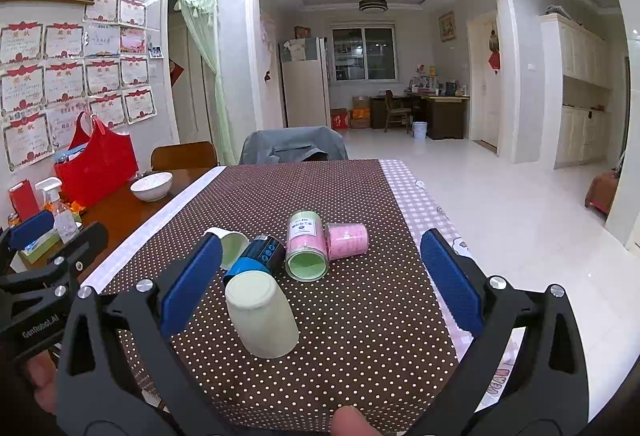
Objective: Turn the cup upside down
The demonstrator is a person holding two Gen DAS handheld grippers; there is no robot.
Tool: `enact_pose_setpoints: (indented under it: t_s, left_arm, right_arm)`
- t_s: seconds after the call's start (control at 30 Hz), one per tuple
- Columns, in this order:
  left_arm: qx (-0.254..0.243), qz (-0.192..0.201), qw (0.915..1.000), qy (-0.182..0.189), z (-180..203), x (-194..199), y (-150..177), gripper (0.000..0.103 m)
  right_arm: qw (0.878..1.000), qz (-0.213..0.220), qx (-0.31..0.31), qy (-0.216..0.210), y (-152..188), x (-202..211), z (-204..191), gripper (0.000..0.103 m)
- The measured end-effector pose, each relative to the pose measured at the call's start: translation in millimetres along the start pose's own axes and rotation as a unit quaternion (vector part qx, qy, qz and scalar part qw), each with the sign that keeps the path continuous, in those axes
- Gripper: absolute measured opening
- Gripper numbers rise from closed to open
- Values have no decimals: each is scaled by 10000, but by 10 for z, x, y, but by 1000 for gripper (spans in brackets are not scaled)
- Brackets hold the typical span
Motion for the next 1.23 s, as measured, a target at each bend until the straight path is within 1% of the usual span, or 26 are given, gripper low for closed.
enact_pose_setpoints:
  t_s: [0.57, 0.7, 0.87, 1.03, 1.23]
  left_arm:
    - [-26, -5, 10000, 42, 17, -1, -3, 92]
    - [-59, 49, 9999, 72, 35, 4, 7, 92]
    - [-103, 205, 9997, 124, 61, 40, 12, 92]
    - [-68, 103, 9998, 173, 70, 20, 30, 92]
    - [-9, -7, 10000, 75, 50, -20, 36, 92]
  right_arm:
    - [9999, -91, 52, -29, 16, -34, -8, 97]
    - [9999, -114, 70, -46, 23, -39, -18, 97]
    - [9999, -123, 76, -42, 20, -48, -25, 97]
    - [9999, -133, 65, -47, 33, -45, -23, 97]
    - [9999, -136, 59, -51, 33, -46, -22, 97]
Point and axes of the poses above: each gripper's, at about its wrist camera, not at the fingertips, and x roughly against the way its jaws point, z to its right, y to its underside, the point moved 4 cm from there along -x, roughly the way its jaws point, and after that the axes turned 13 degrees about x, right-handed, at the moved point
